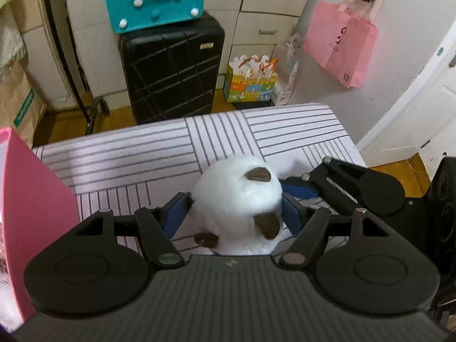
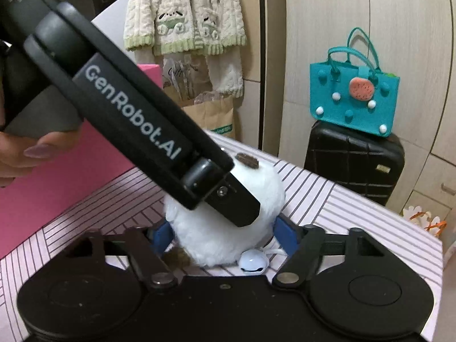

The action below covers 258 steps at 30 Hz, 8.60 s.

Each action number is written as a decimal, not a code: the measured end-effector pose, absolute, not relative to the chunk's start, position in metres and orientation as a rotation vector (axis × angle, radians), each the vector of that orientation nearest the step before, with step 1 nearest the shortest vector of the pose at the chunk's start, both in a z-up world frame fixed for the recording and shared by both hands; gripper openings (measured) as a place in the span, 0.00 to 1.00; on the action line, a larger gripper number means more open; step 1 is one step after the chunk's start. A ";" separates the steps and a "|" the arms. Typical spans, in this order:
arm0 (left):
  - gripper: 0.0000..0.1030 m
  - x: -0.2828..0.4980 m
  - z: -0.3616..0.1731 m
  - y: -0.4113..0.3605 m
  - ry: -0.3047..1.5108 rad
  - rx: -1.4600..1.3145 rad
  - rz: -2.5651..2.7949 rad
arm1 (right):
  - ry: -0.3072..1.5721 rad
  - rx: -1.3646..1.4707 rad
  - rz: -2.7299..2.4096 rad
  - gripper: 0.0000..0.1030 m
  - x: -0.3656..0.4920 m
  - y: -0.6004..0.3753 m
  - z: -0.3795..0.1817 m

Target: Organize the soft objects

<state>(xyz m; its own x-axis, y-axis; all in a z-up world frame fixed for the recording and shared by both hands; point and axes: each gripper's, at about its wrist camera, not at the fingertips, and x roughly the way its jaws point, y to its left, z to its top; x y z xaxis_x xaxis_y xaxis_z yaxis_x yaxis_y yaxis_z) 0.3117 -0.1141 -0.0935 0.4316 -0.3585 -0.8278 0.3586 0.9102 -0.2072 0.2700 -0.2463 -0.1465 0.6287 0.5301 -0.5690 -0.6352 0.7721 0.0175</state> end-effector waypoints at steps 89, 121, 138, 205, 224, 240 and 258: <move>0.59 0.235 -0.021 0.144 0.806 -0.070 -0.265 | 0.650 -0.272 0.962 0.67 0.260 -0.008 -0.045; 0.68 0.203 -0.033 0.101 0.741 0.246 -0.116 | 0.669 -0.271 0.740 0.74 0.209 -0.055 -0.047; 0.81 0.086 0.016 0.116 0.672 0.154 -0.188 | 0.624 -0.217 0.645 0.77 0.144 -0.081 -0.011; 0.97 -0.011 -0.007 0.028 0.697 0.124 -0.047 | 0.548 -0.076 0.141 0.98 -0.024 -0.178 0.000; 0.97 -0.011 -0.019 0.036 0.608 0.077 -0.040 | 0.478 -0.024 0.096 0.98 -0.033 -0.188 -0.014; 0.97 -0.017 -0.020 0.033 0.594 0.091 -0.045 | 0.487 -0.071 0.036 0.98 -0.035 -0.181 -0.015; 1.00 -0.019 -0.020 0.034 0.595 0.076 -0.025 | 0.496 -0.075 0.037 0.98 -0.036 -0.182 -0.015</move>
